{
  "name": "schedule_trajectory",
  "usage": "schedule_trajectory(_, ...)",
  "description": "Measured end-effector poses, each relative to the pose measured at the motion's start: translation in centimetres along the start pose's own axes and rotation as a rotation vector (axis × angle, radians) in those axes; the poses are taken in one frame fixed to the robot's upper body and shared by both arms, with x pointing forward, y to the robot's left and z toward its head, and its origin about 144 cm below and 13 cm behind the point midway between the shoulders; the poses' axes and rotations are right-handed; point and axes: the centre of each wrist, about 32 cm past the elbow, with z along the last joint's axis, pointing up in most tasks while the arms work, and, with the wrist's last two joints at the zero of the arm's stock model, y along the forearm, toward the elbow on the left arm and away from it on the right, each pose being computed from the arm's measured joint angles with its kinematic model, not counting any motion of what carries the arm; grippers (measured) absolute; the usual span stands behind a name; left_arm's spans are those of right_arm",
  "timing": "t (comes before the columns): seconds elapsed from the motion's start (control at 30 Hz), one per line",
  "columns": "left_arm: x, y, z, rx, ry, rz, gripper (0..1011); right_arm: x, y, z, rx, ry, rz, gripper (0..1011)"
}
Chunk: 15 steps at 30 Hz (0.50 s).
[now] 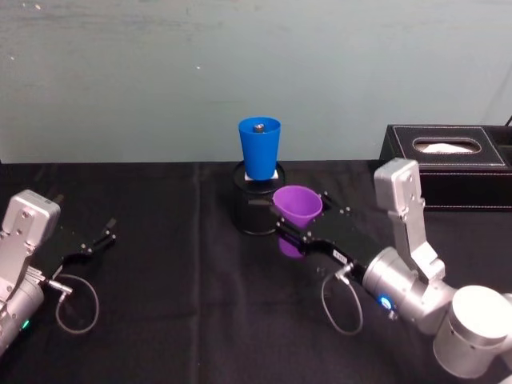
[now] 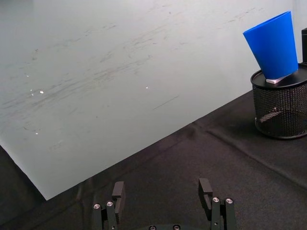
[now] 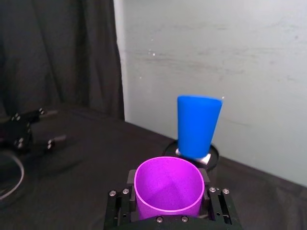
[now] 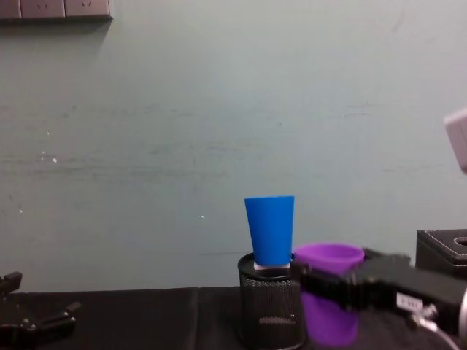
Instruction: Pick up one cup with a gripper and tap it against the other cup.
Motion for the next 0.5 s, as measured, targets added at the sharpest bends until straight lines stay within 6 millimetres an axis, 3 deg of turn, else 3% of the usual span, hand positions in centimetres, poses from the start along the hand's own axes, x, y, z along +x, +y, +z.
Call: schedule_trajectory(0.5, 0.0, 0.0, 0.0, 0.000, 0.000, 0.000, 1000, -1.2, -1.4, -4.2, -0.021, 0.039, 0.037, 734)
